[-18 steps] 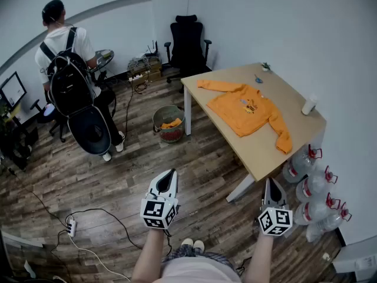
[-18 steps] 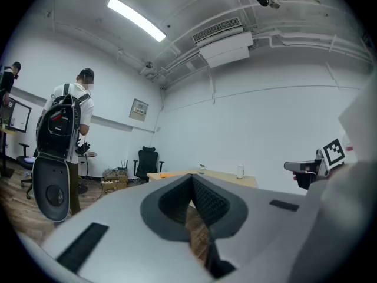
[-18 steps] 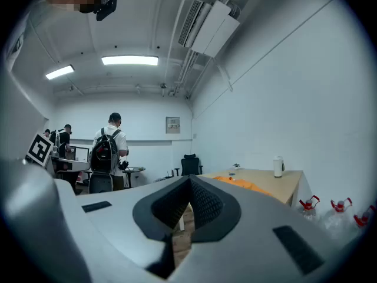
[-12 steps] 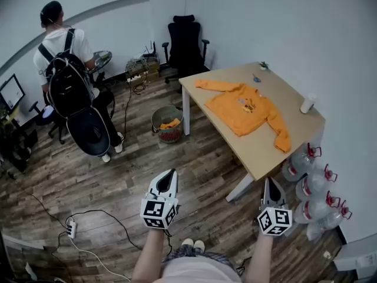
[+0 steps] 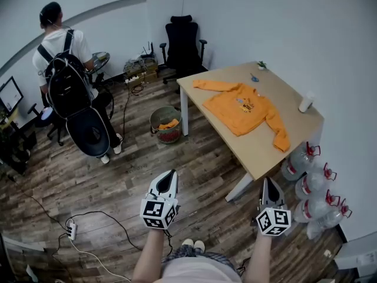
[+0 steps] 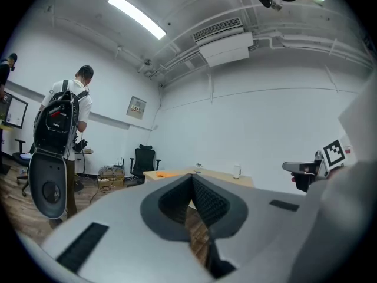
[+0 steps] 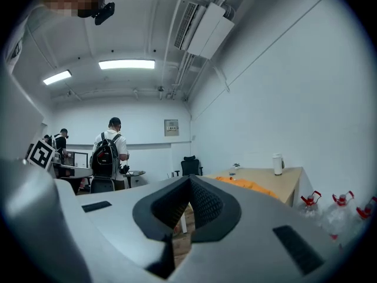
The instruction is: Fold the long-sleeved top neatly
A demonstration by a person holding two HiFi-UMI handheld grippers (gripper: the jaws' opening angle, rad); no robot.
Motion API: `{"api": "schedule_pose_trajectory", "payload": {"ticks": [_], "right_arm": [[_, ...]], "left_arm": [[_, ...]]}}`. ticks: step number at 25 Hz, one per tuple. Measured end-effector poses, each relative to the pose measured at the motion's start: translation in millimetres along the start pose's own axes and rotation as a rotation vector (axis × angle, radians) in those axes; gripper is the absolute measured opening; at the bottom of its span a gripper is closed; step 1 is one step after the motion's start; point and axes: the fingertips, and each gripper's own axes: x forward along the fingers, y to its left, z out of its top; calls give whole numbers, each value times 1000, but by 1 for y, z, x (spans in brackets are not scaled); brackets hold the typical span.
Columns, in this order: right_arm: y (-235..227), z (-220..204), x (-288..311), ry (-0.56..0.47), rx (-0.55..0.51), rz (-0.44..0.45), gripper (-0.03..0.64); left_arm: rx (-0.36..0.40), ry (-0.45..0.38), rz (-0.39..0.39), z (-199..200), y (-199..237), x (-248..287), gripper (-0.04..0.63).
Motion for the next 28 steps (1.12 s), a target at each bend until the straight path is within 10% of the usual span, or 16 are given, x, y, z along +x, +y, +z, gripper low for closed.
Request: {"api": "schedule_pose_trajectory", "payload": {"ticks": [11,14,23,28], "right_arm": [[1,-2,4,-4,42,33,11],[3,2,7,-11,58,55,117],[10,3,14,-16,72,86,363],[16,-2,22,-10,79,81,432]], "left_arm": [[-45,14,-20,-6,1,8,3],[-38,9,-37,-3,0,12,12],[-48,-20,-128,-1,-2,24,364],[-56,-20,-139,-3,8,33,414]]}}
